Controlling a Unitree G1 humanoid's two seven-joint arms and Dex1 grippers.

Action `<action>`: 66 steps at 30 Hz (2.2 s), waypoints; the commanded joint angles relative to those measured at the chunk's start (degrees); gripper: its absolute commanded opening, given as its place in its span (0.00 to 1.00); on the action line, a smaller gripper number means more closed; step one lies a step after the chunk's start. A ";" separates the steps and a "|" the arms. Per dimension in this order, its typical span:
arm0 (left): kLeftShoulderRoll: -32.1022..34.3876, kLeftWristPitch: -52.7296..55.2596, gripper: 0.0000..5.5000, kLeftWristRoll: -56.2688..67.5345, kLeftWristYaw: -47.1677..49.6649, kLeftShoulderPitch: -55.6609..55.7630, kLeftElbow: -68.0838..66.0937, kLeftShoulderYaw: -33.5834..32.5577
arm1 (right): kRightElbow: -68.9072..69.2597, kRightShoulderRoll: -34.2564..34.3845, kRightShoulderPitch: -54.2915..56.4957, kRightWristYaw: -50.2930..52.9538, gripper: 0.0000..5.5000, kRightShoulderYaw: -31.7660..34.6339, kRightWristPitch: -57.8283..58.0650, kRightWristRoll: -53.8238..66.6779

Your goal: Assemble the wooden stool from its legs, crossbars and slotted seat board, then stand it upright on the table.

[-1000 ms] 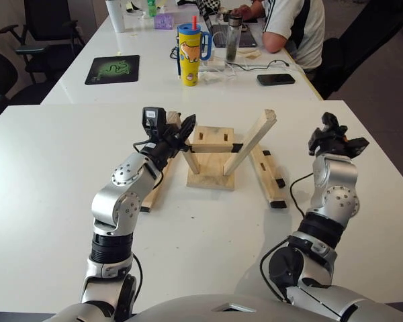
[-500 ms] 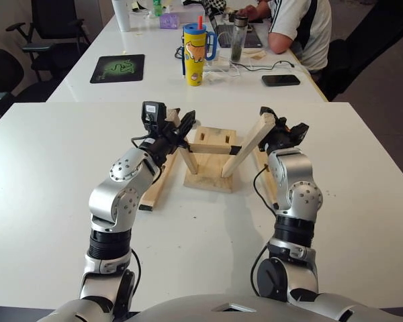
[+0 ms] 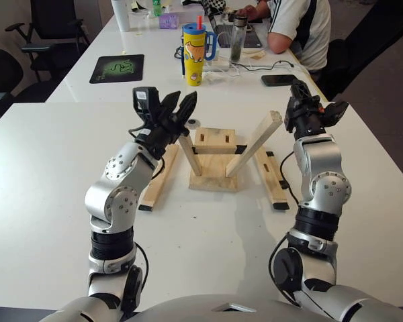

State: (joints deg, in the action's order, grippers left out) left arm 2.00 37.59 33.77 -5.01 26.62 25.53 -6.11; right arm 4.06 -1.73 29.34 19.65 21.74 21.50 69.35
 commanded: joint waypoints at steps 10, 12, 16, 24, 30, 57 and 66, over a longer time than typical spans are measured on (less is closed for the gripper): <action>15.10 -0.76 0.34 -6.01 4.08 -9.65 -4.90 -10.81 | 12.47 -14.63 -18.70 -10.09 0.36 -14.63 1.60 -37.57; 17.35 -4.37 0.27 -12.44 1.68 -16.30 -8.56 -5.18 | 13.47 -13.44 -21.20 -9.94 0.30 -15.49 2.76 -38.85; 14.21 -9.70 0.17 -16.69 1.55 -20.16 -12.17 -2.22 | 13.86 -9.51 -23.52 -9.08 0.20 -16.35 4.14 -40.12; 13.70 -15.10 0.00 -19.42 6.65 -16.80 -16.98 -9.60 | 6.27 -8.03 -21.58 -1.68 0.00 -3.16 3.98 -42.20; 8.19 -9.49 0.00 -20.45 3.59 -14.01 -13.08 3.25 | 10.03 -3.70 -17.38 -7.48 0.00 -16.59 6.47 -46.11; 11.53 -3.33 0.00 -24.20 -2.17 -10.45 -14.65 3.93 | 4.79 -12.57 -3.10 -14.58 0.00 -12.01 7.09 -57.61; 9.79 -3.49 0.00 -22.06 -1.76 -4.79 -12.72 0.92 | 15.71 -8.60 28.55 -18.35 0.00 -7.42 5.28 -38.66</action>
State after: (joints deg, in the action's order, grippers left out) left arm 12.39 33.63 11.21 -6.98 21.23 11.92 -4.93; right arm 16.25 -11.07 52.01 1.82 12.72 26.16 25.92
